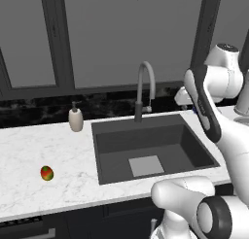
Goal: Put the colander in the sink, put the mango in the colander, and turn on the sink faucet and pour water over the colander.
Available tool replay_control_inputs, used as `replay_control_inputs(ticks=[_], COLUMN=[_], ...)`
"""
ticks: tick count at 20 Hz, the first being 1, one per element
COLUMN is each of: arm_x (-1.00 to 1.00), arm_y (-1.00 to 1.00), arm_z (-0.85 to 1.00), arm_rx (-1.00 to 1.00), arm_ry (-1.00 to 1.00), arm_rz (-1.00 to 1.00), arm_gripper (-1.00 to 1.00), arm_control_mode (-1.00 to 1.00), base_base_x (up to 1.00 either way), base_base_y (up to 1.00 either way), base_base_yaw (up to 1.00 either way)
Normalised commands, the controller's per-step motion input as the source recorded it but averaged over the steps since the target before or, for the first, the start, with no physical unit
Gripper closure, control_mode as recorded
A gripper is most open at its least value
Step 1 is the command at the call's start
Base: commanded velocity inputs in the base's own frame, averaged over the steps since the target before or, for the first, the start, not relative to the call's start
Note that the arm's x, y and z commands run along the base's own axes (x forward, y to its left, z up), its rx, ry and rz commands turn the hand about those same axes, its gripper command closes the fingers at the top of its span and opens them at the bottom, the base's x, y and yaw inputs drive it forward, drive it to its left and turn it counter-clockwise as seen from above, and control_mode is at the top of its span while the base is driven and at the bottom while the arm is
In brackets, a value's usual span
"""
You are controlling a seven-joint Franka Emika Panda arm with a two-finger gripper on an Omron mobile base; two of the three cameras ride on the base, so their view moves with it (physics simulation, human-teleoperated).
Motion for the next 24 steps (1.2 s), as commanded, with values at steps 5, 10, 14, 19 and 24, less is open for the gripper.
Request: replay_control_inputs(ticks=[5,10,14,19,24], arm_x=[-0.23,-0.13,-0.07,-0.22,-0.08], arm_y=[-0.93,-0.83,-0.61,-0.57,-0.32], arm_z=[0.0,0.0,0.0,-0.04,-0.03], arm_rx=[0.0,0.0,0.0,0.0,-0.01], arm_ry=[0.0,0.02,0.06,0.1,0.14], arm_rz=[0.0,-0.01,-0.04,-0.08,-0.14], arm_gripper=[-1.0,-1.0,-1.0,-1.0,-1.0], arm_control_mode=[-1.0,-1.0,-1.0,-1.0,-1.0], base_base_x=[0.0,0.0,0.0,0.0,0.0], base_base_y=[0.0,0.0,0.0,0.0,0.0], base_base_yaw=[0.0,0.0,0.0,0.0,0.0])
